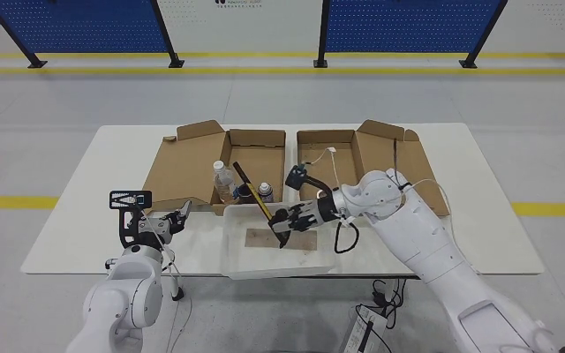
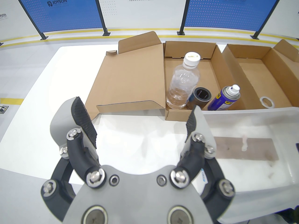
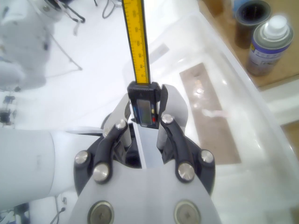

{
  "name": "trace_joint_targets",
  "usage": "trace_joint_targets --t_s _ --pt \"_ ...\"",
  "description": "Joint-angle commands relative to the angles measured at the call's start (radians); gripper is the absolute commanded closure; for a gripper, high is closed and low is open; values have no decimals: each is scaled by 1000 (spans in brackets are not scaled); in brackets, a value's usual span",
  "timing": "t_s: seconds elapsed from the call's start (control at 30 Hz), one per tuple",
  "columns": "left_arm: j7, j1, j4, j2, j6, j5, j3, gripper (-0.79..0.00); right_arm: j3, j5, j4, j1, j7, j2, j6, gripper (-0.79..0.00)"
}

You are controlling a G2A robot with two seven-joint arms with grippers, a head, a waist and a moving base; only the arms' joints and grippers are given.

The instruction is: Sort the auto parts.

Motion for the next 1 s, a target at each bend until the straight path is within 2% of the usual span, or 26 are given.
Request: trace_joint_targets --t_s 0.0,0.57,0.83,0.97 --pt "0 0 0 0 0 0 0 -785 -2 28 0 -4 -10 7 -10 0" --pt "0 0 0 0 0 0 0 -785 -69 188 26 9 -83 53 -82 0" --pt "0 0 0 0 0 0 0 -785 -79 178 40 38 -77 60 -75 0" --pt "0 0 0 0 0 0 0 -785 -76 136 27 52 -92 61 -35 0"
